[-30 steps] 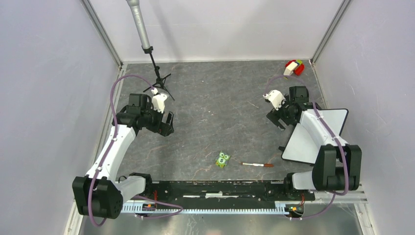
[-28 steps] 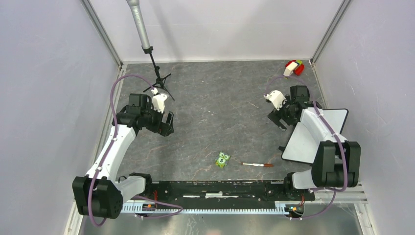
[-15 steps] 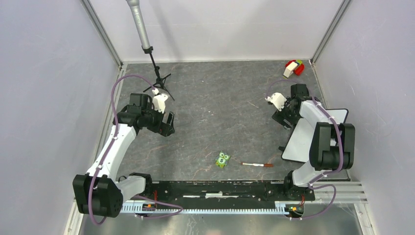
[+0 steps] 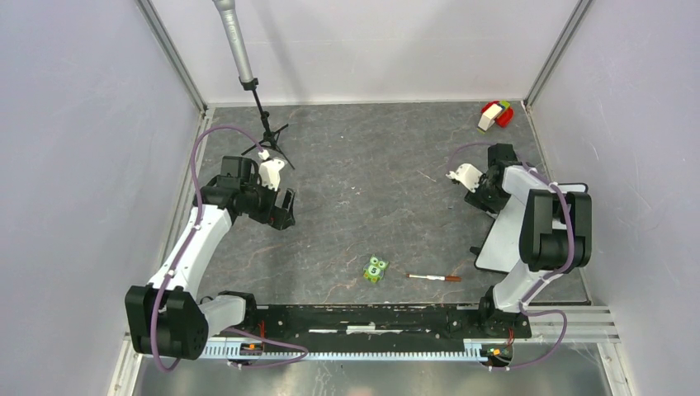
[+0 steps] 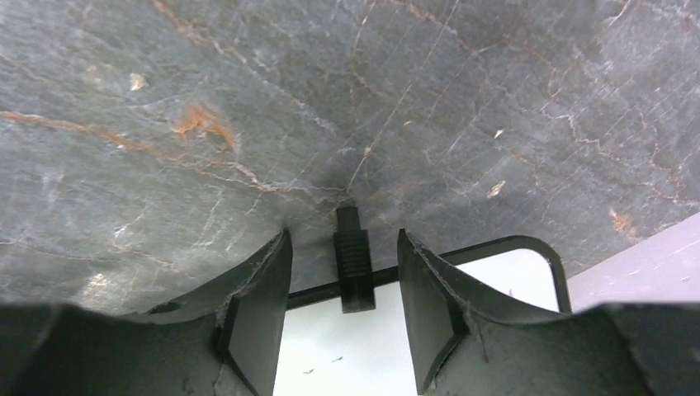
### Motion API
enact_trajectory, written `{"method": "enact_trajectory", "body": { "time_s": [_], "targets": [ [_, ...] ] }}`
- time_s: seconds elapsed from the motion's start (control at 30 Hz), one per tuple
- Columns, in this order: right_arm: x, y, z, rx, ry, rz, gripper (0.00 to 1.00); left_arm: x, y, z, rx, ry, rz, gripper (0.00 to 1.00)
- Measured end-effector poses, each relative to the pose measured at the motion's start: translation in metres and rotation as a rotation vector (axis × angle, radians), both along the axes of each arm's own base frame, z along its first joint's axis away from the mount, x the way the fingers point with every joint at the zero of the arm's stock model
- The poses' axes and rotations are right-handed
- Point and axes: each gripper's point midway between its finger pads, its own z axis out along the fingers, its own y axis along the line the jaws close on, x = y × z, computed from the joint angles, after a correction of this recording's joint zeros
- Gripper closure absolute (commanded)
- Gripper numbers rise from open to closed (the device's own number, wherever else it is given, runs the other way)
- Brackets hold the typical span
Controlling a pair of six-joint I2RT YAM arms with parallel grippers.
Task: Write a sentence on the whiteboard
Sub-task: Move the whiteboard to the center of the board.
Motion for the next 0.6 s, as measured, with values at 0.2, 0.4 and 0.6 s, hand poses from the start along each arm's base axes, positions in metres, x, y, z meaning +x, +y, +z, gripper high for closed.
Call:
{"method": "enact_trajectory", "body": {
  "time_s": [0.2,0.4,0.6],
  "targets": [
    [0.0071,-0.0021,-0.0031,-0.011,0.038,0.050,0.68,0.0007,0.0024,-0.0014,0.013,0.002,0.008,0.00],
    [0.0048,-0.0001,-0.0053,-0.001,0.081,0.096,0.97,0.0009,0.0032,-0.0020,0.018,0.003,0.010,0.00],
    [0.0043,0.0060,-0.0050,0.025,0.100,0.131,1.00,0.0010,0.0032,-0.0042,0.020,0.012,0.010,0.00]
  ]
}}
